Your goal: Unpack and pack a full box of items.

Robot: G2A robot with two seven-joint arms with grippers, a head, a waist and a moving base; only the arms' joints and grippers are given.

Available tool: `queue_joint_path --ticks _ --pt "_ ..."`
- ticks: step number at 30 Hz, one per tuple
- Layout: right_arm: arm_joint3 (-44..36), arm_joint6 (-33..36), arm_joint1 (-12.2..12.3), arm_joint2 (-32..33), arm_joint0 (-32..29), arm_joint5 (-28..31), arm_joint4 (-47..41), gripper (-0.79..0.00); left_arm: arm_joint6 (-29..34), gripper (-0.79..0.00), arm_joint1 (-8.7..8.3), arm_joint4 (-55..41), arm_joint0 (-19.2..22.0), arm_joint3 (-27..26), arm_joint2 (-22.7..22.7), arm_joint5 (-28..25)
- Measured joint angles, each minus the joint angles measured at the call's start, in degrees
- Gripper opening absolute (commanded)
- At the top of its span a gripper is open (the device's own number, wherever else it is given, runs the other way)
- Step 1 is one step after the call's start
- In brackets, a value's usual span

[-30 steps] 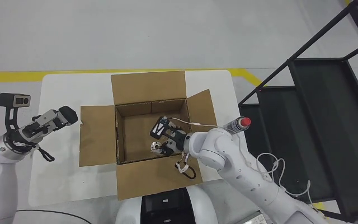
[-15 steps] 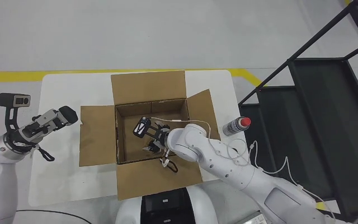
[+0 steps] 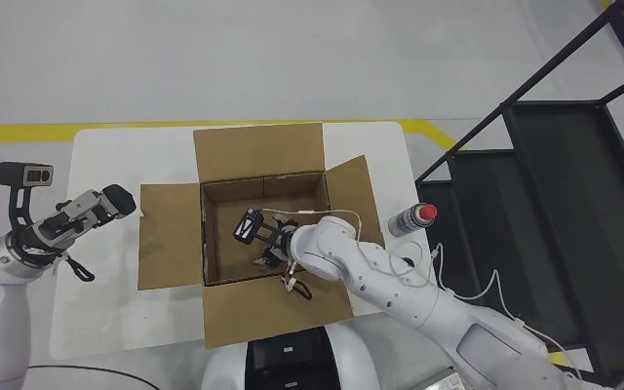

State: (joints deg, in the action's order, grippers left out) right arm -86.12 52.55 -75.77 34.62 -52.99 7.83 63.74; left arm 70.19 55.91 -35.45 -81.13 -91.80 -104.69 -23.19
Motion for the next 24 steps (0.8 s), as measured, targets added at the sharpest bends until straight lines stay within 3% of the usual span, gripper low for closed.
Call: queue_joint_path --ticks 3,6,10,13,15,24 --pt "3.1 0.8 -1.0 -1.2 1.6 0.5 -0.7 0.000 0.0 0.000 0.00 0.0 0.0 0.0 0.0 0.0" --pt "6.1 2.1 -2.1 -2.3 3.5 1.8 -2.1 -0.215 0.0 0.000 0.00 0.0 0.0 0.0 0.0 0.0" --pt "9.7 3.8 -3.6 -3.8 6.2 3.3 -3.3 -0.292 0.0 0.000 0.00 0.0 0.0 0.0 0.0 0.0" --pt "12.1 5.7 -4.6 -4.9 7.7 4.1 -4.0 -0.286 0.0 0.000 0.00 0.0 0.0 0.0 0.0 0.0" --pt "13.4 6.4 -5.2 -5.4 8.4 4.7 -4.7 -0.342 0.0 0.000 0.00 0.0 0.0 0.0 0.0 0.0" --pt "17.7 7.5 -7.3 -6.8 10.5 6.7 -6.4 -0.200 0.0 0.000 0.00 0.0 0.0 0.0 0.0 0.0"
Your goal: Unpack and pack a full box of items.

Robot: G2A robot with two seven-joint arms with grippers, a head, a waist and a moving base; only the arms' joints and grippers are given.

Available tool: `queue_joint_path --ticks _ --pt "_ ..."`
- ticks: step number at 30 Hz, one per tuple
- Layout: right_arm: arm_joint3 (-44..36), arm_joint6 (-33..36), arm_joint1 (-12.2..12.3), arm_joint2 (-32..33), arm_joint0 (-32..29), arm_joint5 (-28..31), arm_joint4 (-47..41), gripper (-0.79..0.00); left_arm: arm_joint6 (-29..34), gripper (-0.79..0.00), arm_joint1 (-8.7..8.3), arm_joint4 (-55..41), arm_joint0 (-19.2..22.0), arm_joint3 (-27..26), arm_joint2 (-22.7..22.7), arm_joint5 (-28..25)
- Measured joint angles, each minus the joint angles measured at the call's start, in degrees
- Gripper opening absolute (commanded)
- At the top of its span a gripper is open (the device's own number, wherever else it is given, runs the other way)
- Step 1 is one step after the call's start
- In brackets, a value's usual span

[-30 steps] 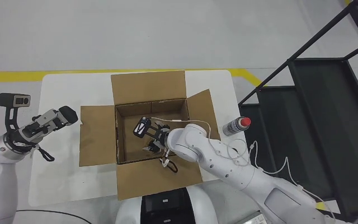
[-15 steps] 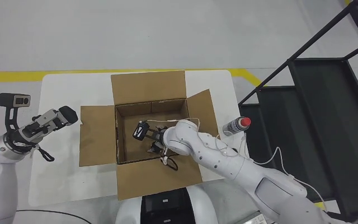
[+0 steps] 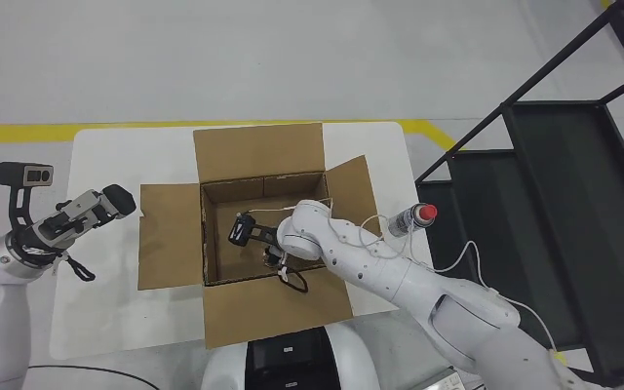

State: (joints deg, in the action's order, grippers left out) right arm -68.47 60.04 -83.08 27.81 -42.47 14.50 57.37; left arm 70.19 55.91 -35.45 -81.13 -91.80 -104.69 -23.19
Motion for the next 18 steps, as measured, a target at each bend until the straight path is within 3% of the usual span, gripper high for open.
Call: queue_joint_path --ticks 5,13,15,16,18 --pt "1.2 0.6 -0.7 -0.4 0.4 1.2 -0.3 -0.188 0.0 0.000 0.00 0.0 0.0 0.0 0.0 0.0" --pt "3.9 2.2 -1.8 -0.9 0.9 1.8 -0.4 -0.237 0.0 0.000 0.00 0.0 0.0 0.0 0.0 0.0" --pt "4.5 2.3 -2.0 -1.1 1.1 1.9 -0.4 -0.406 0.0 0.000 0.00 0.0 0.0 0.0 0.0 0.0" --pt "4.8 2.3 -2.2 -1.1 1.2 1.9 -0.4 -0.449 0.0 0.000 0.00 0.0 0.0 0.0 0.0 0.0" --pt "5.3 2.2 -2.5 -1.2 1.4 1.8 -0.3 -0.634 0.0 0.000 0.00 0.0 0.0 0.0 0.0 0.0"
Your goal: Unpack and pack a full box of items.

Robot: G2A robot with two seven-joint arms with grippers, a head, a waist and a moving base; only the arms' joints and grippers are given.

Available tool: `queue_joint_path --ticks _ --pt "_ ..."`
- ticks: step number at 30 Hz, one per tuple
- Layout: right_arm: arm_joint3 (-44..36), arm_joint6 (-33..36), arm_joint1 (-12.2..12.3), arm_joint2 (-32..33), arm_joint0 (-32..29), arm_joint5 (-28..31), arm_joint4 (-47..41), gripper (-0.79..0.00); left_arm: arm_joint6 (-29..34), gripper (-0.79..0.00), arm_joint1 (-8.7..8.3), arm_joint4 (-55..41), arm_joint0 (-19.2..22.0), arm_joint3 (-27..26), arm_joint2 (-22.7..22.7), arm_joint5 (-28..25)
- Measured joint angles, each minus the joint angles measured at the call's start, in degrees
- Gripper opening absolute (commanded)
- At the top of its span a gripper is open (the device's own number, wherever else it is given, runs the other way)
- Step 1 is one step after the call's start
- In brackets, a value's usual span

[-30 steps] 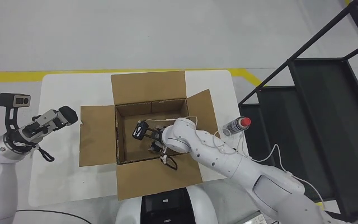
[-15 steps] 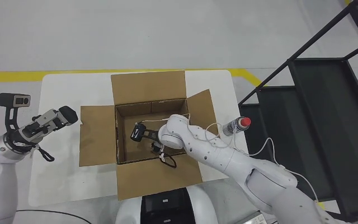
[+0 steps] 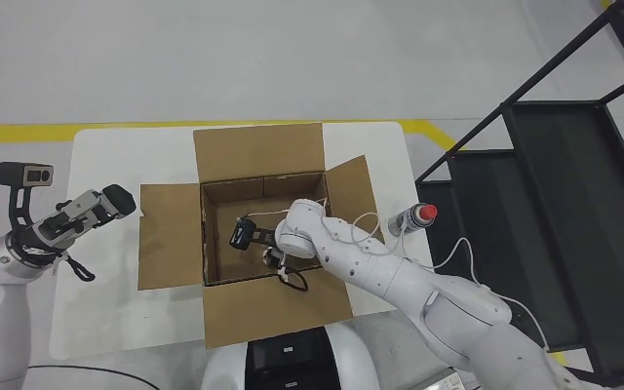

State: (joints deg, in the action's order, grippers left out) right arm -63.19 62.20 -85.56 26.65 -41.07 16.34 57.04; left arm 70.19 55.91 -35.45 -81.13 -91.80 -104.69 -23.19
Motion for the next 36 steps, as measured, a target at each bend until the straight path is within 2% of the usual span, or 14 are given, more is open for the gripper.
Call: queue_joint_path --ticks 2,3,21,27,36 --pt "0.3 -0.5 -0.2 0.1 0.2 -0.4 0.3 -0.760 0.0 0.000 0.00 0.0 0.0 0.0 0.0 0.0" --pt "0.4 -0.8 -0.3 0.2 0.2 -0.6 0.4 -0.785 0.0 0.000 0.00 0.0 0.0 0.0 0.0 0.0" --pt "-0.4 -4.0 -0.8 2.1 -1.2 -2.4 3.3 -0.785 0.0 0.000 0.00 0.0 0.0 0.0 0.0 0.0" --pt "-5.9 -5.3 0.7 5.4 -4.1 -3.4 4.1 -0.785 0.0 0.000 0.00 0.0 0.0 0.0 0.0 0.0" --pt "-20.4 -7.7 5.0 15.1 -13.0 -1.2 3.5 -0.785 0.0 0.000 0.00 0.0 0.0 0.0 0.0 0.0"
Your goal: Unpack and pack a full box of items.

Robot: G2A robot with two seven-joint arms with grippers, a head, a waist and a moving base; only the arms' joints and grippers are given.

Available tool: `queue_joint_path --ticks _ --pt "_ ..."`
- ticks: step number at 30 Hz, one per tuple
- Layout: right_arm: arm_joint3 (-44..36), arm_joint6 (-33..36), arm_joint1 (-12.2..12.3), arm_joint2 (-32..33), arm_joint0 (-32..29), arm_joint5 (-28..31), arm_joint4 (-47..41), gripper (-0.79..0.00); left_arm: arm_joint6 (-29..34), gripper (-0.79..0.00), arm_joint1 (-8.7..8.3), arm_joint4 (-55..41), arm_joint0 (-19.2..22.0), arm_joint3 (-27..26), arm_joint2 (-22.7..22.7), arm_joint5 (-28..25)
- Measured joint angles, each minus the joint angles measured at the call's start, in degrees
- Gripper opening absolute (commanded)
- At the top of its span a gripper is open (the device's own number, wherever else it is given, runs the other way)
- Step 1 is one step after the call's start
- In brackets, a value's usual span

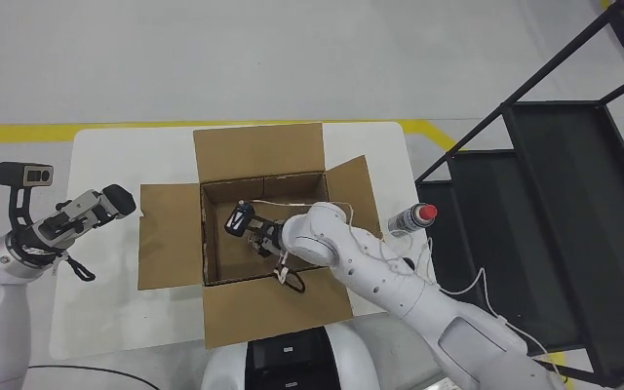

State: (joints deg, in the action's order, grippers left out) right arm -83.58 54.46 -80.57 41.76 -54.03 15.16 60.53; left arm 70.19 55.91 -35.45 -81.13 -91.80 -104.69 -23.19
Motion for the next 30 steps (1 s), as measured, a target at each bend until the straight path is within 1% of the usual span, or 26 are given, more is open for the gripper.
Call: queue_joint_path --ticks 4,7,19,22,24,26,30 --pt "-7.3 -2.5 2.0 5.1 -5.5 3.0 -1.1 -0.785 0.0 0.000 0.00 0.0 0.0 0.0 0.0 0.0" --pt "-13.2 -3.1 3.2 8.5 -9.9 3.9 -0.8 -0.785 0.0 0.000 0.00 0.0 0.0 0.0 0.0 0.0" --pt "-36.4 0.7 7.1 18.9 -27.2 2.0 4.4 -0.785 0.0 0.000 0.00 0.0 0.0 0.0 0.0 0.0" --pt "-39.2 0.0 7.7 20.6 -30.7 2.4 3.9 -0.785 0.0 0.000 0.00 0.0 0.0 0.0 0.0 0.0" --pt "-39.2 -0.8 7.9 21.0 -31.7 2.9 3.8 -0.785 0.0 0.000 0.00 0.0 0.0 0.0 0.0 0.0" --pt "-38.9 -1.8 8.0 21.1 -32.1 3.1 3.2 -0.785 0.0 0.000 0.00 0.0 0.0 0.0 0.0 0.0" --pt "-38.9 -1.8 8.0 21.1 -32.1 3.1 3.1 -0.785 0.0 0.000 0.00 0.0 0.0 0.0 0.0 0.0"
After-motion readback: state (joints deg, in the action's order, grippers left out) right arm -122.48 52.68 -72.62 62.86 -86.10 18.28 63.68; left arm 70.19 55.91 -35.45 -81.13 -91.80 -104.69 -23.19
